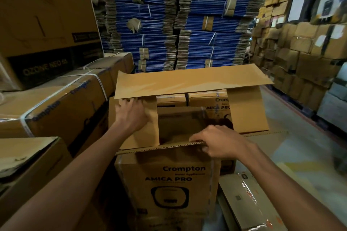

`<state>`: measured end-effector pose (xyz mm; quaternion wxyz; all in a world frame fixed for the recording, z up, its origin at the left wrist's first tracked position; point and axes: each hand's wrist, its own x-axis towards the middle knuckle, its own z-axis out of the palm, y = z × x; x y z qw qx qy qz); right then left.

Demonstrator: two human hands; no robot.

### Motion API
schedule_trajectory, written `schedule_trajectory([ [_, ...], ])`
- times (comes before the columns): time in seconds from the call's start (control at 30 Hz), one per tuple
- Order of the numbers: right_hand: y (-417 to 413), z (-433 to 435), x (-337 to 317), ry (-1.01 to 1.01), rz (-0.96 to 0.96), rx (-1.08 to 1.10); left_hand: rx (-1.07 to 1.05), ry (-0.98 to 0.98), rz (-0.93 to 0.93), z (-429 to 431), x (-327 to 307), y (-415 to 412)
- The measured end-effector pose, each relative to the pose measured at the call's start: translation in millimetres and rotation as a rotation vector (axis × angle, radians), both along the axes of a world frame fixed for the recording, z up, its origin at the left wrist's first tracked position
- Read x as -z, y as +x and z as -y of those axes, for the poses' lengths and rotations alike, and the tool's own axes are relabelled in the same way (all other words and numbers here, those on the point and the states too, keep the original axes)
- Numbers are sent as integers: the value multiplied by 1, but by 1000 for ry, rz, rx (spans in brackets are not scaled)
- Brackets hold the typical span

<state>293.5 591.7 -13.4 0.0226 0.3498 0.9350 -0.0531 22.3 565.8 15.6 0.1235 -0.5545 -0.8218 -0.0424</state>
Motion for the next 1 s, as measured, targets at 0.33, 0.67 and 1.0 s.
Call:
schedule_trajectory([
  [0.33, 20, 3, 6, -45, -43, 125, 341, 582, -215, -45, -47, -3],
  [0.67, 35, 2, 17, 149, -6, 34, 229, 595, -37, -91, -48, 17],
  [1.0, 10, -3, 3, 233, -51, 10, 16, 94, 192, -106, -12, -17],
])
